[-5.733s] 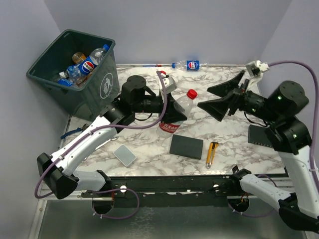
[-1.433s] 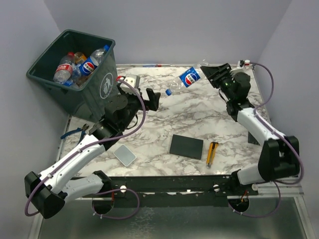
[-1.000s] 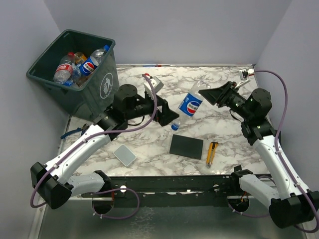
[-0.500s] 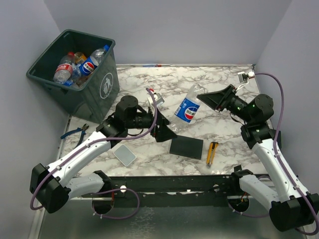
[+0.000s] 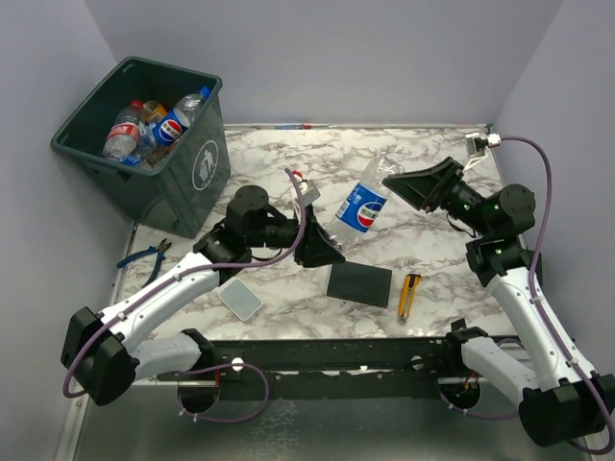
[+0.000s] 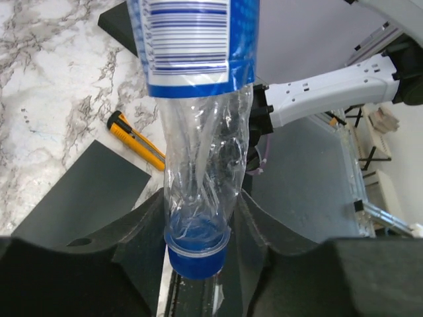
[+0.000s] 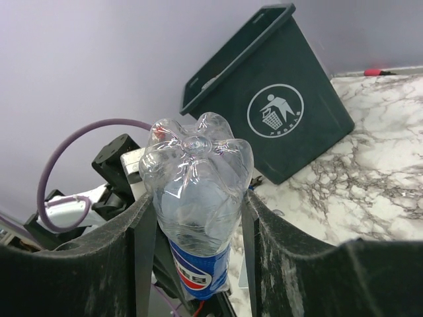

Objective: Put the plastic bottles in the bin
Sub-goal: Pick up the plastic bottle from the corner of the board, then place the plastic bottle in the trash bin.

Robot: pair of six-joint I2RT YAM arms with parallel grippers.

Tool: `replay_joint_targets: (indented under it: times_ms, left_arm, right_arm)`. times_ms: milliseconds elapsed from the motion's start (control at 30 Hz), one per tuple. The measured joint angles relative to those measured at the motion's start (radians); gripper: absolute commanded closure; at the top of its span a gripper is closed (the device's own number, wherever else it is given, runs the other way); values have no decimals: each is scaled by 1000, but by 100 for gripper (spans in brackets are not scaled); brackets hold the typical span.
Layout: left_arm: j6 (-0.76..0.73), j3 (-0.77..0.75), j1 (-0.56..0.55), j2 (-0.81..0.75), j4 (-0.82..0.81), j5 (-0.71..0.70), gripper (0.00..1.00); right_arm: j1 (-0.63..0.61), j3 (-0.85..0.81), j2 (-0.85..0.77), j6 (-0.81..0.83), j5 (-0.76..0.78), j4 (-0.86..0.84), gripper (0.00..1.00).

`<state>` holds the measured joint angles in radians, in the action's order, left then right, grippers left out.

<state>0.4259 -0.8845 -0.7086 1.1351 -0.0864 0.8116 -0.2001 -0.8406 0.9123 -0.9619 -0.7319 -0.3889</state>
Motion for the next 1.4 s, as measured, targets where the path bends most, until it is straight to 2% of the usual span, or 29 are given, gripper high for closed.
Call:
replay_joint_targets:
  times_ms: [100,133,167,300,433,533,633,767,867,1000,1100,1200,1367,1400]
  left_arm:
    - [7,6,-6,5,-18,16,82]
    - [8,6,-7,4,-25,22,89]
    - [13,6,-10,4,-31,26,99]
    - [23,6,-12,0,-39,13,100]
    - [4,-23,-10,-29,15,-108,100]
    - [-47,-150,12,-55,143,-290,100]
    - [-102,-382,60,-49,290,-565,100]
    - [-180,-713,134,23,438,-1046,100]
    - [-292,-830,213,77,458,-1367,100]
    - [-528,-842,319,155,395,-1702,100]
    - [-718,-788,365,228,306,-1858,100]
    - [-824,-716,407,274,270,-1917,100]
    - [-864,-652,492,312,267,-1943,100]
    - [-862,-649,506,315,267,-1943,97]
  right_arm:
    - [0,0,0,-9,-2,-13,91]
    - [1,0,0,-13,-2,-16,84]
    - [1,0,0,-18,-2,-18,67]
    - [0,-5,0,-15,-3,-9,3]
    - [1,-77,-11,51,14,132,0]
    - [-1,-156,-35,140,80,285,0]
    - [-1,-188,-83,219,180,394,0]
    - [-1,-155,-157,264,312,484,0]
    - [-17,-122,-190,278,383,536,0]
    - [-78,-108,-193,296,448,594,0]
    - [-133,-108,-191,316,486,629,0]
    - [-178,-113,-191,336,514,652,0]
    - [-226,-120,-192,355,539,678,0]
    - [-229,-120,-192,358,541,679,0]
